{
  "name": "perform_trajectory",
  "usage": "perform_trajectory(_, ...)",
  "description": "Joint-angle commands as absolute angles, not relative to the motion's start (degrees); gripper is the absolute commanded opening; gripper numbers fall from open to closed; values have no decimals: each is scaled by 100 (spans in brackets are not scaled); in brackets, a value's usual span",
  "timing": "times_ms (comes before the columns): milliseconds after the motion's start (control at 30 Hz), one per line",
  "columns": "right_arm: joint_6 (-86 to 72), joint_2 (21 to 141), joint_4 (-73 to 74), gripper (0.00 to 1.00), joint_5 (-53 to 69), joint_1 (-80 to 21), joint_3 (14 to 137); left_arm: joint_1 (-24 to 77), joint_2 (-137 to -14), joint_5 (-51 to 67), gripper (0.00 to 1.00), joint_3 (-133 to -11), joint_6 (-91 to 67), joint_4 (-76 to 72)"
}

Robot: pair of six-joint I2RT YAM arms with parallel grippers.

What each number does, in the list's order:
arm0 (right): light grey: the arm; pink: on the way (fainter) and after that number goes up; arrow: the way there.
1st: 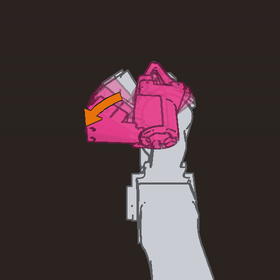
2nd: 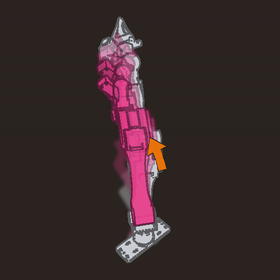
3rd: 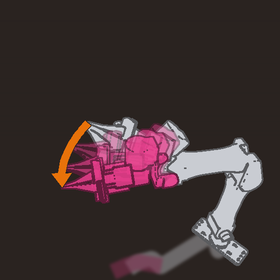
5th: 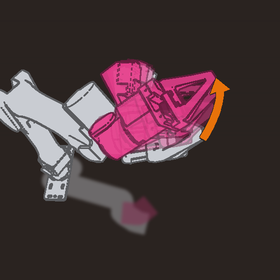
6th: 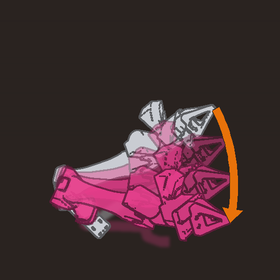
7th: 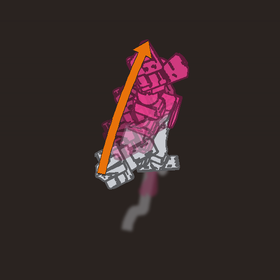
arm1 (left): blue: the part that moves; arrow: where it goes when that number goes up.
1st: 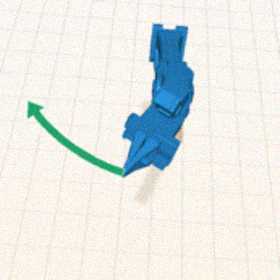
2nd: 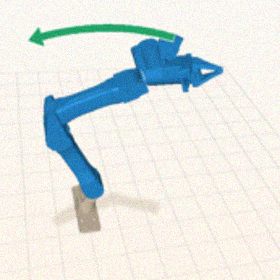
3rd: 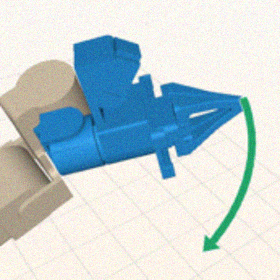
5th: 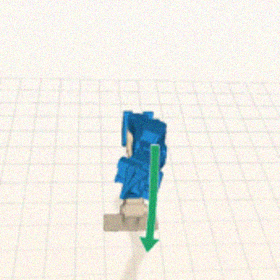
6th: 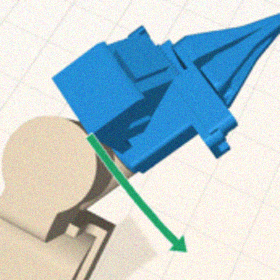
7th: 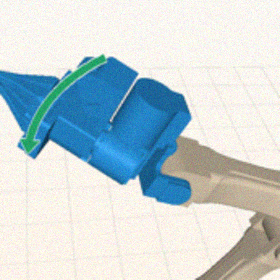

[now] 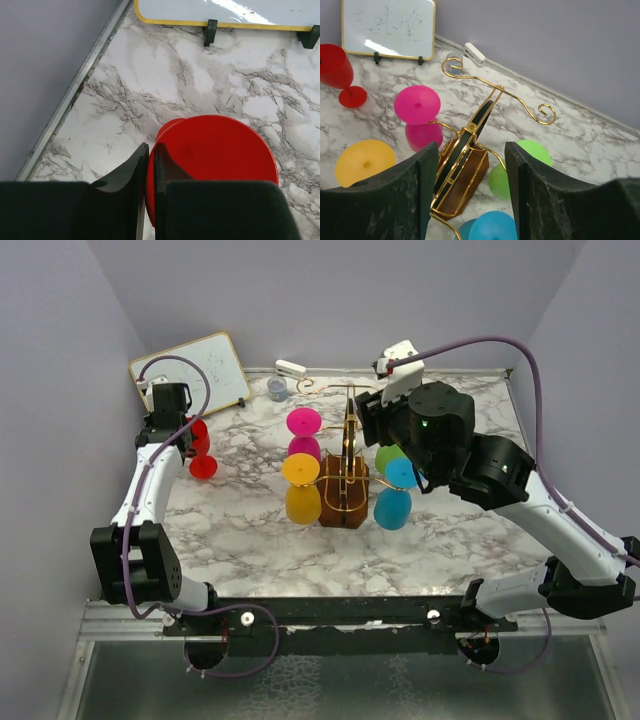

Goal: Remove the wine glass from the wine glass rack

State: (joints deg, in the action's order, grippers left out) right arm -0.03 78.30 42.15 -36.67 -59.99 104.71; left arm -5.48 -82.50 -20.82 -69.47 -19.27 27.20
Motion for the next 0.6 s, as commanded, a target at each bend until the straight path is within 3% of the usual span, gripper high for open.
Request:
perform_trajectory(0, -468, 7675, 4380, 56, -3445, -5994, 10062, -466, -8196, -2475, 11, -6776, -1777, 2245)
perform_trajectory(167, -531, 7510, 4297, 56, -3434, -5993, 9806, -457, -8332, -2305, 15, -6759, -1836, 2163)
perform_trajectory(367, -595, 7356, 4304, 56, -3464, -5994, 9628, -456, -8436, -2213, 33, -6868, -1849, 2238)
perform_trajectory(567, -649, 7269, 4300, 56, -3401, -5994, 9563, -457, -8138, -2242, 35, -6930, -1832, 2407)
